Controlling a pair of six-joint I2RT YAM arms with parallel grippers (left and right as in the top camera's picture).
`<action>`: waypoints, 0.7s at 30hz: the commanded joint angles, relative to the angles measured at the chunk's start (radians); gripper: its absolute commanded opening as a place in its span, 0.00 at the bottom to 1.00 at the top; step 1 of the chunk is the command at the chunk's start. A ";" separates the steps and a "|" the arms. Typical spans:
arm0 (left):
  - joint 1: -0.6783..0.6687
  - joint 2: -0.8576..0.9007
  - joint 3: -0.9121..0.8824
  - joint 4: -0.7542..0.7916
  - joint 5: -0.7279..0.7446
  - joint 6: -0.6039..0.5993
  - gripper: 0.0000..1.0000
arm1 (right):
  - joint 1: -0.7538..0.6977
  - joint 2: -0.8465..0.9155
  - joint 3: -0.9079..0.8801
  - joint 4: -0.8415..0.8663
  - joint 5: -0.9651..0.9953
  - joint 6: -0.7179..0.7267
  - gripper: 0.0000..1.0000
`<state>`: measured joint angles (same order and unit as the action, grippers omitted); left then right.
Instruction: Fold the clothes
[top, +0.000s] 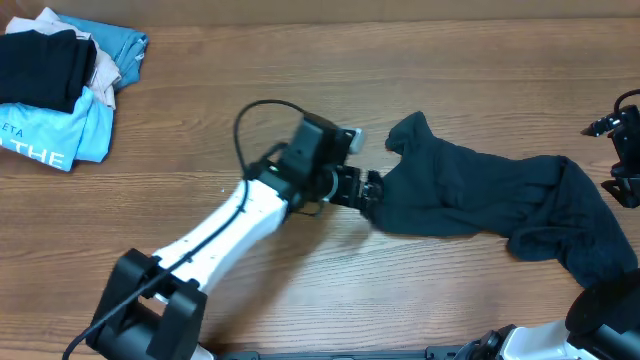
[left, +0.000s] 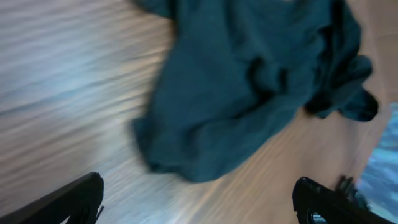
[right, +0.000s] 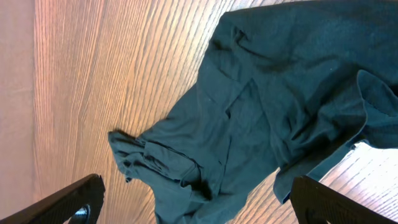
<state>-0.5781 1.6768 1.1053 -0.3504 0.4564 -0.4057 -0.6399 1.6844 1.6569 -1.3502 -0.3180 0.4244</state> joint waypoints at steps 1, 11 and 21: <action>-0.063 0.005 0.018 0.018 -0.158 -0.154 1.00 | 0.005 -0.018 -0.003 0.005 -0.013 -0.011 1.00; -0.064 0.200 0.018 0.172 -0.045 -0.238 1.00 | 0.006 -0.018 -0.009 0.005 -0.013 -0.011 1.00; -0.098 0.216 0.018 0.108 -0.067 -0.256 1.00 | 0.006 -0.018 -0.009 0.013 -0.013 -0.011 1.00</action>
<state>-0.6609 1.8797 1.1118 -0.2420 0.3927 -0.6308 -0.6395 1.6844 1.6527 -1.3445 -0.3183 0.4183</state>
